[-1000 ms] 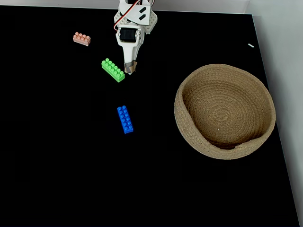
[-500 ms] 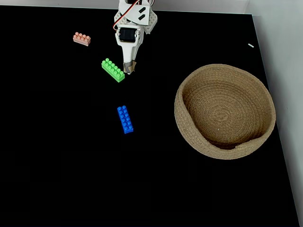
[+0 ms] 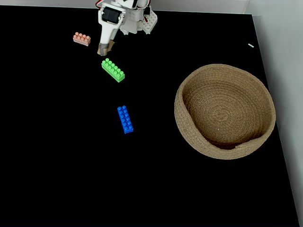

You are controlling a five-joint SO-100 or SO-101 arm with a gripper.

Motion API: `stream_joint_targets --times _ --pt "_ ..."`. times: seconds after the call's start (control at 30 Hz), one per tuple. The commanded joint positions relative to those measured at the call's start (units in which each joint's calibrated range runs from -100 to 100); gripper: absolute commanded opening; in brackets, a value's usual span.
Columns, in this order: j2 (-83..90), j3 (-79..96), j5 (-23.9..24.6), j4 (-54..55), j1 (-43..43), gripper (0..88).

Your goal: Place the lego blocks in the tray

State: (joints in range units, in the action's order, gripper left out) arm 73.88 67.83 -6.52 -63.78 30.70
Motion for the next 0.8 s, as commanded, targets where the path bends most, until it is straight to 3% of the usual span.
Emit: stream_joint_targets --times 0.0,0.3,0.77 --pt "-10.8 -8.1 -5.9 0.1 10.6 18.3" --pt "-28.2 -12.3 -10.7 -0.3 26.8 21.9" --pt "-25.3 -2.9 -15.6 1.7 35.4 36.6"
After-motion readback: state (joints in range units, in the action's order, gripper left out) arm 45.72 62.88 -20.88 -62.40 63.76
